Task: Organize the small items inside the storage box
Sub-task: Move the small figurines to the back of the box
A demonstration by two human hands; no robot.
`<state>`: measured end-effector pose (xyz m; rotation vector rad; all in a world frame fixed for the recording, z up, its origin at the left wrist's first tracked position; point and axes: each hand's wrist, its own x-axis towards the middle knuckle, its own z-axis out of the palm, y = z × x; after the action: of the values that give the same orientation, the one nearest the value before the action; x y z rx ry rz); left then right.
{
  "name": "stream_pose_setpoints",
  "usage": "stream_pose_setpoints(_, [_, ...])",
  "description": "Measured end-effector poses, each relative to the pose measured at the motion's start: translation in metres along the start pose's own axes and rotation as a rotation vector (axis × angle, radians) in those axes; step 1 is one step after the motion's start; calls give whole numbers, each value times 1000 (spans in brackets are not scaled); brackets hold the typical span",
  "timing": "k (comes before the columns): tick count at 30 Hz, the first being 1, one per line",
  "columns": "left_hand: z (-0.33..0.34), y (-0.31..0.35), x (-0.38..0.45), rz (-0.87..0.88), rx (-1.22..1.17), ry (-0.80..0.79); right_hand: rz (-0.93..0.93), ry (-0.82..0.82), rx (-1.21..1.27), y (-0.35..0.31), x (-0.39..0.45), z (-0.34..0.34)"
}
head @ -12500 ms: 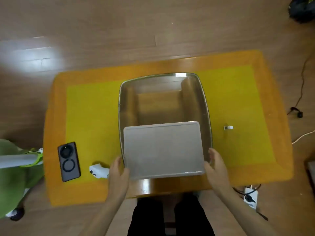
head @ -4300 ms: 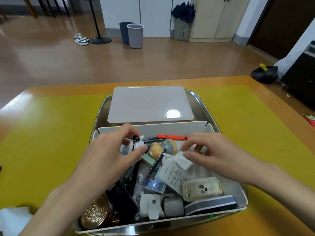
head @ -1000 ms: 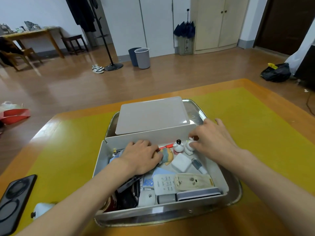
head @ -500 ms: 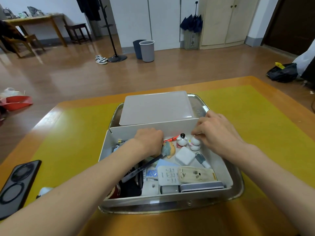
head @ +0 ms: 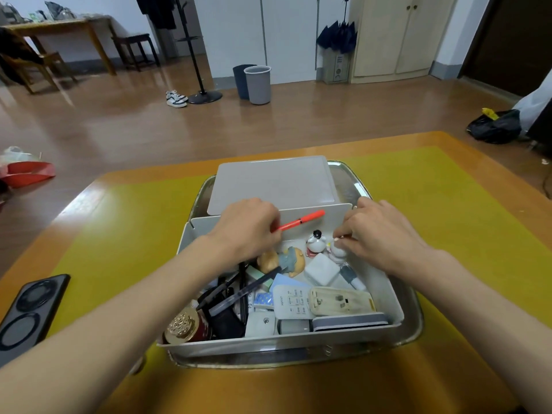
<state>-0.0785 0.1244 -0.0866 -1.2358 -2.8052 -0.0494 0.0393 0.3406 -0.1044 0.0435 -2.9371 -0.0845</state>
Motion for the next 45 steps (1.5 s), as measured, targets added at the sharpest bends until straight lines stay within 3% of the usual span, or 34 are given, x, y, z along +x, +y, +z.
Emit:
stream_pose_setpoints(4, [-20,-18,-31,-59,42,112,41,62,-22,-1,0,-3])
stream_pose_setpoints(9, [-6,-29,-65,-233,56,-45,205,79,74,-9,3,-5])
stream_pose_setpoints(13, [4,-31,-68,-283,38,-80,182,103,30,-10,5,-6])
stream_pose_setpoints(17, [-4,-26,-70,-234,179,-16,117,-101,133,0,6,-13])
stream_pose_setpoints(19, [-12,-18,-64,-187,96,75,40,-173,104,3,5,-15])
stream_pose_setpoints(22, [-17,6,-39,-126,-230,32,-32,-161,3,1,7,-12])
stream_pose_setpoints(24, [-10,26,-18,-80,-298,-45,-45,-164,-7,-5,10,-10])
stream_pose_setpoints(28, [16,48,8,-57,-255,-109,-50,-122,-29,-9,12,-8])
stream_pose_setpoints(32, [26,41,12,-70,-284,-25,-49,-140,-56,-4,10,-11])
stream_pose_setpoints(40, [20,30,18,104,-201,-11,-148,-192,21,-3,-6,-15])
stream_pose_setpoints(45, [21,38,17,-2,-249,111,-46,12,8,1,-13,-16])
